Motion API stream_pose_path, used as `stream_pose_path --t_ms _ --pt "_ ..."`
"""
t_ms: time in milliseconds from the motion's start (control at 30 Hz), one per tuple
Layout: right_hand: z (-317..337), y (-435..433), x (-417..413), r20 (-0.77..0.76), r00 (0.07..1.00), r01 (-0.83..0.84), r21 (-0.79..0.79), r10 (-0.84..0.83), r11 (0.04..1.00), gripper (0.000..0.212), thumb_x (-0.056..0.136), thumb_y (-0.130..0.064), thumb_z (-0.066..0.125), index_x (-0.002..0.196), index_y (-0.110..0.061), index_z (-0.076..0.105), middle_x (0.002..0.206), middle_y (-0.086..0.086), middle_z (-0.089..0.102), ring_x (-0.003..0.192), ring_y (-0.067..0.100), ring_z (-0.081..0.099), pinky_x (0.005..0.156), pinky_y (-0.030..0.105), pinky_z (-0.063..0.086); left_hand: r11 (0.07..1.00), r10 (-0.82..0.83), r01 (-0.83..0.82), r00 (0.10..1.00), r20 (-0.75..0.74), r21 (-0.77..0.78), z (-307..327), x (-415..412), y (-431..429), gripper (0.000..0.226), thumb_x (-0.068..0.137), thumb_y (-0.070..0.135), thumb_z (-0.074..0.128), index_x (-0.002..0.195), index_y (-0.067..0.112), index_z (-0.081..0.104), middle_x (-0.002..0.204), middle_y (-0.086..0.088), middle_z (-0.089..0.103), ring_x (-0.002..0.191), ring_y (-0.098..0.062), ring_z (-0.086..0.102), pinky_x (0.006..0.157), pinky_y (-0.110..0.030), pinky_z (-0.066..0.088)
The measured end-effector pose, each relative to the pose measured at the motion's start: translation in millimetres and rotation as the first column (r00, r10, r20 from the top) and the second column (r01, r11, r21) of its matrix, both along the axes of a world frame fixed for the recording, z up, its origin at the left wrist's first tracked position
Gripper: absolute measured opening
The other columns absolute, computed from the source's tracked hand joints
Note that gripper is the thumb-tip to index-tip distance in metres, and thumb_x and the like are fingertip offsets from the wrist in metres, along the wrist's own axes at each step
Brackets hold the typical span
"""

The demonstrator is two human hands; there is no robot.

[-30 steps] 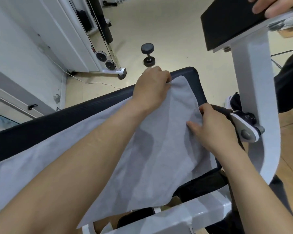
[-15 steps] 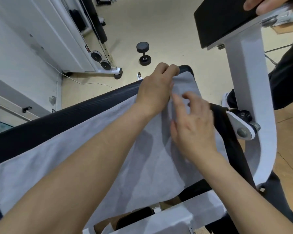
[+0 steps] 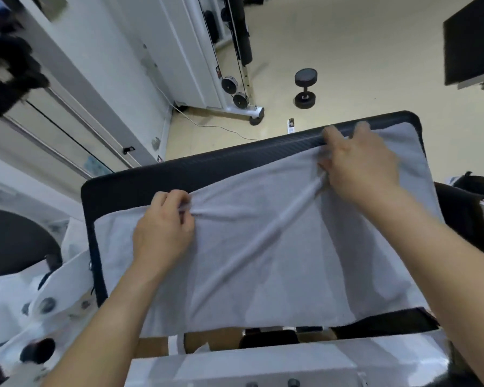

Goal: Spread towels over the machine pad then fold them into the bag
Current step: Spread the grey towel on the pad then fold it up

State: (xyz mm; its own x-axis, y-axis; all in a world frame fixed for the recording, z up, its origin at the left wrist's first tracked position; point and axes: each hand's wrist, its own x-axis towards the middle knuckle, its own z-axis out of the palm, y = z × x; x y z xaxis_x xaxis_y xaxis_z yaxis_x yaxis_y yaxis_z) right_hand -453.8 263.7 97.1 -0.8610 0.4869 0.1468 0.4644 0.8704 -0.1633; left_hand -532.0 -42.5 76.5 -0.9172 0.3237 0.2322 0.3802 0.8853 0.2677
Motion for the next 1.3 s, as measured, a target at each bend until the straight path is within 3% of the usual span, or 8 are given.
stream_pose_path --t_ms 300,533,633,767,900,1100,1200,1300 --pt "22 14 -18 0.081 0.996 0.002 -0.288 0.022 0.958 0.004 0.079 -0.017 0.054 0.082 -0.019 0.055 0.088 0.007 0.062 0.081 0.030 0.053 0.060 0.032 0.039 0.965 0.259 -0.250 0.951 0.168 -0.073 19 -35 -97 0.016 0.090 0.032 0.061 0.098 0.018 0.062 0.094 -0.007 0.067 0.090 -0.031 0.057 0.072 -0.036 0.040" --pt "13 -2 -42 -0.233 0.971 -0.016 -0.261 -0.047 0.965 0.029 0.090 -0.014 0.044 0.118 -0.013 0.046 0.101 0.017 0.065 0.092 0.039 0.056 0.067 0.041 0.043 0.942 0.297 -0.302 0.953 0.053 0.149 31 -93 -89 0.018 0.094 0.024 0.054 0.104 0.013 0.064 0.107 -0.016 0.065 0.102 -0.036 0.056 0.077 -0.036 0.037" --pt "2 -9 -43 -0.244 0.966 0.023 -0.262 -0.089 0.965 0.049 0.091 -0.016 0.042 0.139 -0.021 0.032 0.112 0.018 0.055 0.095 0.040 0.053 0.067 0.040 0.040 0.906 0.380 -0.388 0.922 0.077 0.169 24 -101 -90 0.027 0.091 0.036 0.059 0.109 0.017 0.058 0.117 -0.014 0.059 0.107 -0.035 0.054 0.085 -0.040 0.042" --pt "-9 -19 -42 -0.282 0.954 0.049 -0.199 -0.105 0.979 0.050 0.096 -0.018 0.041 0.145 -0.023 0.032 0.121 0.021 0.044 0.096 0.042 0.050 0.068 0.040 0.036 0.826 0.534 -0.551 0.833 0.146 0.121 26 -98 -98 0.051 0.083 0.056 0.062 0.116 0.019 0.053 0.124 -0.015 0.052 0.112 -0.039 0.053 0.091 -0.048 0.044" --pt "-13 -29 -37 -0.299 0.951 0.031 -0.159 -0.078 0.987 0.054 0.091 -0.012 0.046 0.143 -0.019 0.038 0.123 0.023 0.042 0.106 0.042 0.046 0.076 0.045 0.041 0.887 0.461 -0.461 0.887 0.030 -0.020 32 -102 -104 0.029 0.092 0.034 0.049 0.109 0.016 0.065 0.114 -0.020 0.062 0.110 -0.044 0.050 0.090 -0.047 0.043" --pt "7 -59 -15 -0.173 0.985 -0.034 -0.268 -0.013 0.963 0.067 0.088 -0.021 0.055 0.149 -0.021 0.028 0.138 0.019 0.038 0.124 0.039 0.037 0.093 0.046 0.041 0.925 0.172 -0.223 0.967 0.187 0.307 75 -65 -46 0.017 0.086 0.027 0.062 0.102 0.032 0.067 0.073 0.001 0.062 0.071 -0.018 0.057 0.064 -0.029 0.040" --pt "22 -93 -4 -0.256 0.962 -0.235 -0.589 0.097 0.773 0.071 0.086 -0.031 0.067 0.147 -0.025 0.032 0.136 0.007 0.045 0.123 0.025 0.046 0.103 0.037 0.039 0.769 -0.155 -0.155 0.896 0.416 0.620 96 -34 2 0.021 0.087 0.019 0.069 0.104 0.032 0.069 0.050 0.011 0.050 0.045 -0.005 0.042 0.049 -0.018 0.039" --pt "31 -126 3 -0.280 0.944 -0.315 -0.921 0.173 0.228 0.066 0.081 -0.037 0.075 0.138 -0.038 0.043 0.123 -0.004 0.058 0.113 0.014 0.059 0.099 0.039 0.049 0.620 -0.450 -0.174 0.721 0.528 0.765 98 -11 43 0.011 0.087 0.009 0.069 0.094 0.017 0.073 0.071 0.000 0.066 0.054 -0.010 0.058 0.057 -0.018 0.051"
